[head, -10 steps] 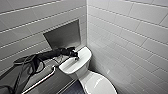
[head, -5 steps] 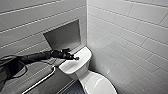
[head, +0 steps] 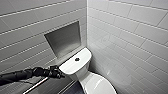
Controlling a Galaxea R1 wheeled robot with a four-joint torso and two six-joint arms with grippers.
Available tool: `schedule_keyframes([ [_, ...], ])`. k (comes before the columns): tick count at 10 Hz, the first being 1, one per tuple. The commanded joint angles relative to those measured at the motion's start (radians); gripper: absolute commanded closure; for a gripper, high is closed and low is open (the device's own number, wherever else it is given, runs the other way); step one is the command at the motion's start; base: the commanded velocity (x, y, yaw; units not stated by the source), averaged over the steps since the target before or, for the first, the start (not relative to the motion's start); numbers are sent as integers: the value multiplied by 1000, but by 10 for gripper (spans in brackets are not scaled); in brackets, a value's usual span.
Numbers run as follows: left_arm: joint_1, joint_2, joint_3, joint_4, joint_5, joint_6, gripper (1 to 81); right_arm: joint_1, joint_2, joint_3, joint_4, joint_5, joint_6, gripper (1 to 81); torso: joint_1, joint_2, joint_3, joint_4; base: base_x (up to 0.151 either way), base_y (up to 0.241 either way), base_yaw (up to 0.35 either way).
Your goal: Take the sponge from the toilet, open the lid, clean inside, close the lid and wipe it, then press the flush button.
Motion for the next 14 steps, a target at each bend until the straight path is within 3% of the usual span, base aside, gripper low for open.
schedule_keyframes([
  [1,209,-199,180,0,-132,100,811,-17,23,14,1,-98,-3,811,0,0,60,0,0,0,0],
  [2,309,-204,174,2,-190,132,811,-20,35,-4,1,-97,-3,811,0,0,84,0,0,0,0],
  [4,455,-178,178,6,-221,196,811,-25,57,-32,-6,-98,-3,811,0,0,134,0,0,0,0],
  [6,614,-126,137,32,-343,261,811,-25,78,-66,-5,-97,-5,811,-1,-1,174,0,0,0,0],
  [8,725,-57,63,43,-369,285,811,-25,106,-106,-6,-98,-5,811,-2,-1,168,0,0,0,0],
  [10,826,34,-35,97,-444,296,811,-23,117,-121,-8,-98,-5,811,-3,-2,186,0,0,0,0],
  [14,955,180,-195,129,-455,299,811,-29,123,-158,-6,-98,-5,811,-4,-3,186,0,0,0,0],
])
